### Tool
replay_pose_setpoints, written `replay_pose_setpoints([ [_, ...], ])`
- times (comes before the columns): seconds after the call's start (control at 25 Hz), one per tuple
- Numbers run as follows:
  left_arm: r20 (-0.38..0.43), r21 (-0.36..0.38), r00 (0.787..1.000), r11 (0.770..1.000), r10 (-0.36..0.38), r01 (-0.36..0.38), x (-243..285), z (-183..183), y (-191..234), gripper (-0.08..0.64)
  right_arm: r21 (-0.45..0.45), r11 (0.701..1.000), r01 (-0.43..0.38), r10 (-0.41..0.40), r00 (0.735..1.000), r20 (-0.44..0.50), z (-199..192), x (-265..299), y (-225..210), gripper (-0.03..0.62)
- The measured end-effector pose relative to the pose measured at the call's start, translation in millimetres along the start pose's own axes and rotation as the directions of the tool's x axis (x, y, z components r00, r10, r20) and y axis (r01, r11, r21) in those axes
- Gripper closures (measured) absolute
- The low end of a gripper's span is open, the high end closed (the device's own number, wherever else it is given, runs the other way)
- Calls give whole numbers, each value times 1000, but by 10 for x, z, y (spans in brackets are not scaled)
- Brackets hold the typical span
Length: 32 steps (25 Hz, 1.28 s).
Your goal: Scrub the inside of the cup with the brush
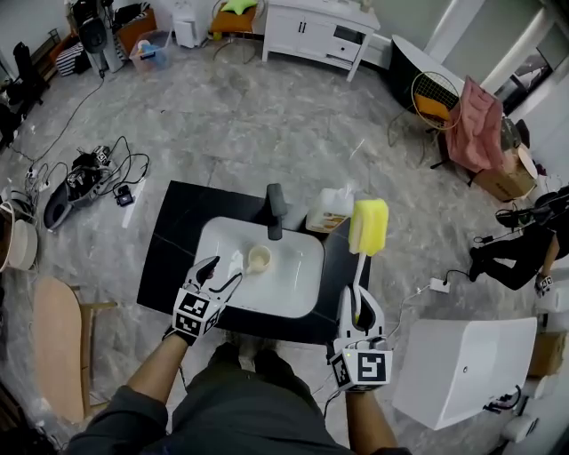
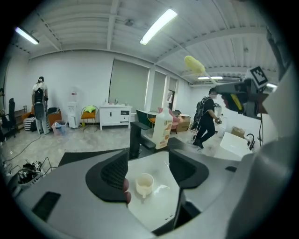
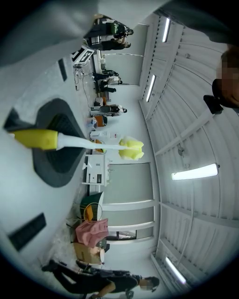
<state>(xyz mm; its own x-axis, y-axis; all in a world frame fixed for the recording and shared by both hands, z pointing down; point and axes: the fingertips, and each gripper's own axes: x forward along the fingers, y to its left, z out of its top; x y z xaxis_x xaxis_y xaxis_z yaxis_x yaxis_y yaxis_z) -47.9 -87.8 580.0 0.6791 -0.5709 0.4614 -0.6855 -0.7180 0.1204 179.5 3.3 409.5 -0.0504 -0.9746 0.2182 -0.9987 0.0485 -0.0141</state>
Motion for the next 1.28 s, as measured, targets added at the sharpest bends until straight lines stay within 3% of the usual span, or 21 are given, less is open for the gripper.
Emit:
replay_pose_setpoints([
  [0.48, -186, -34, 981, 998, -50, 45, 703, -831, 12, 290, 4, 1000, -23, 23, 1000, -12, -130, 264, -70, 569],
  [1.04, -374, -43, 923, 996, -83, 73, 1338, -1699, 45, 305, 2, 1000, -22, 22, 999, -50, -366, 528, -141, 569],
  [1.28, -415, -39, 906, 997, -83, 73, 1566, -2003, 122, 319, 3, 1000, -17, 17, 998, -65, -473, 633, -164, 569],
])
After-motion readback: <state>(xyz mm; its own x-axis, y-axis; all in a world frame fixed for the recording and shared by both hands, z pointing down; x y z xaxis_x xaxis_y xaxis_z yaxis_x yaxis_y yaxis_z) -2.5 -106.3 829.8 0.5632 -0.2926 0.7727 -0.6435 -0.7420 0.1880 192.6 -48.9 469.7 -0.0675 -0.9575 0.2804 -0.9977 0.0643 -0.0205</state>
